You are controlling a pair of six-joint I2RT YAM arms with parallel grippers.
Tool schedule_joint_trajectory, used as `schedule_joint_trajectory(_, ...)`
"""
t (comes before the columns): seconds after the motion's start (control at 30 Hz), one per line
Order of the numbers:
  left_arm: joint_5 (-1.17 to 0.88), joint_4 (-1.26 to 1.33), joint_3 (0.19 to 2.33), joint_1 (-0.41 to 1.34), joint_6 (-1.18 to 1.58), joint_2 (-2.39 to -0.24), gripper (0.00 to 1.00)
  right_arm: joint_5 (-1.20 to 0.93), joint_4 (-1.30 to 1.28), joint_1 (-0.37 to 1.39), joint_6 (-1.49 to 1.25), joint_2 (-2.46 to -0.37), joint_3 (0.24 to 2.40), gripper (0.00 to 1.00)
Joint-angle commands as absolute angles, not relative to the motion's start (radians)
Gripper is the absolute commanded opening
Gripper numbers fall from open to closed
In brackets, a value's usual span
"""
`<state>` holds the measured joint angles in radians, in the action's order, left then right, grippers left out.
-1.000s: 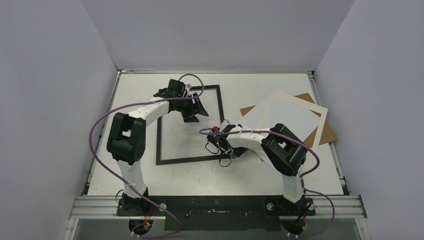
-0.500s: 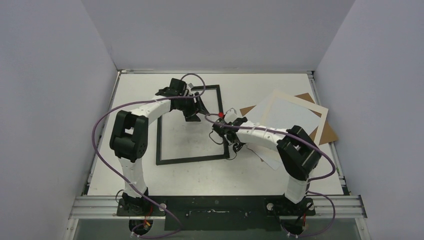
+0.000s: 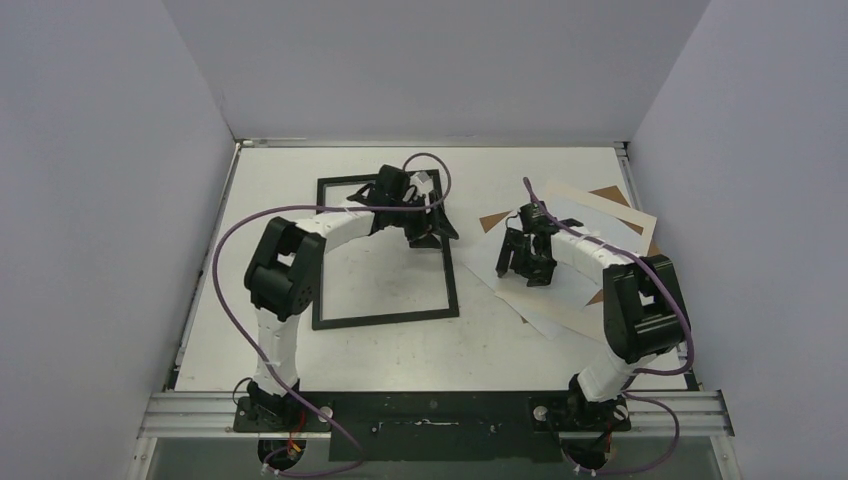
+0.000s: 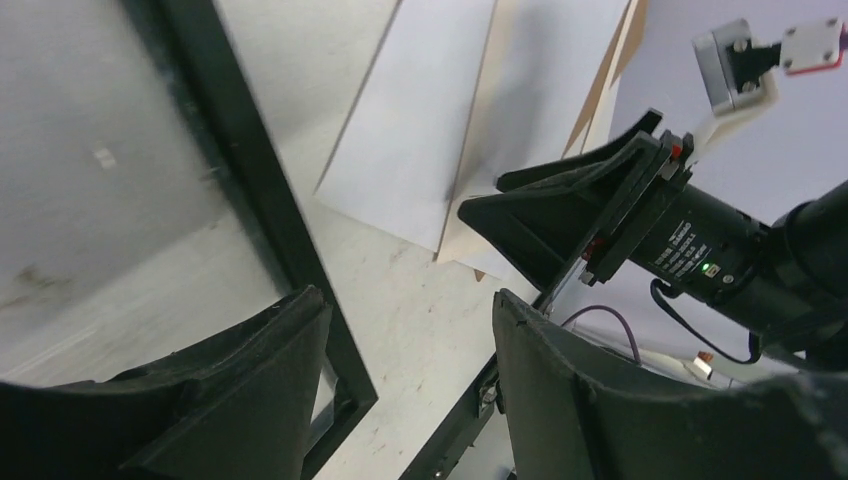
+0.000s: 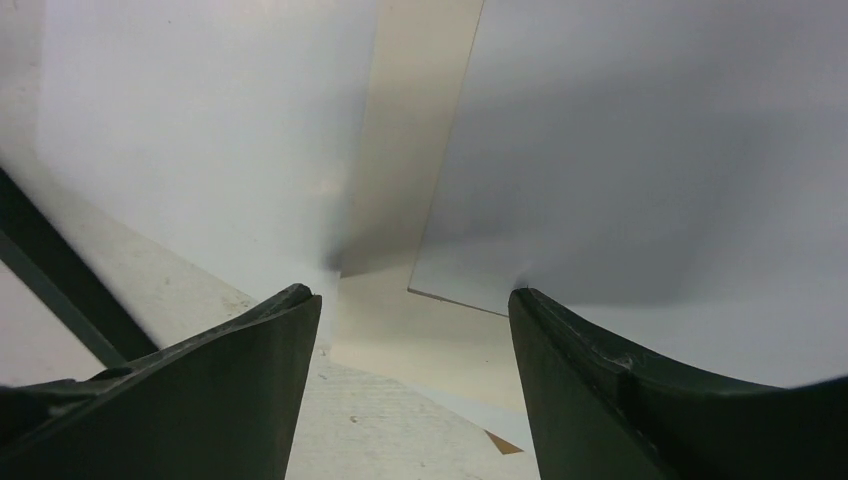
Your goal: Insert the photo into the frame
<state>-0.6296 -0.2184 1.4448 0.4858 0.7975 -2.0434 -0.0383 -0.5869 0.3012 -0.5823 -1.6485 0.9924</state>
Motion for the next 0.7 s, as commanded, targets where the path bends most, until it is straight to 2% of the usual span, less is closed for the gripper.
schedule_joint_trajectory(0.0, -0.708, -0.017, 1.493, 0.536, 0.863, -2.107, 0.59, -0.253, -0.475, 0.243, -0.637, -1.64, 0.981, 0.71)
schedule_joint_trajectory(0.17, -0.724, 0.05, 1.521, 0.586, 0.876, -2.174, 0.58, -0.289, -0.47, 0.204, -0.616, -1.687, 0.98, 0.69)
schedule_joint_trajectory(0.3, -0.726, 0.067, 1.519, 0.616, 0.898, -2.198, 0.45, -0.33, -0.463, 0.198, -0.631, -1.713, 0.971, 0.62)
schedule_joint_trajectory(0.4, -0.715, 0.08, 1.5, 0.641, 0.917, -2.2, 0.39, -0.362, -0.442, 0.196, -0.67, -1.716, 0.961, 0.58)
schedule_joint_trajectory(0.67, -0.575, -0.147, 1.513, 0.695, 0.876, -2.192, 0.39, -0.417, -0.411, 0.192, -0.788, -1.739, 0.965, 0.56)
